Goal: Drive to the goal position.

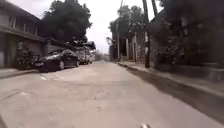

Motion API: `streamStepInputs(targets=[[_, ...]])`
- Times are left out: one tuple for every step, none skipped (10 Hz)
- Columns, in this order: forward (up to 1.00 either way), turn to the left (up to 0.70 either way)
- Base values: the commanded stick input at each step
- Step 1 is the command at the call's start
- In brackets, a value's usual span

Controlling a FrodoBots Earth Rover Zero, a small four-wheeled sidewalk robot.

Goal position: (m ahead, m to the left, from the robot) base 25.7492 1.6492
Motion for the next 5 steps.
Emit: streamStepInputs(targets=[[0.70,0.00],[0.70,0.00],[0.70,0.00],[0.70,0.00],[0.70,0.00]])
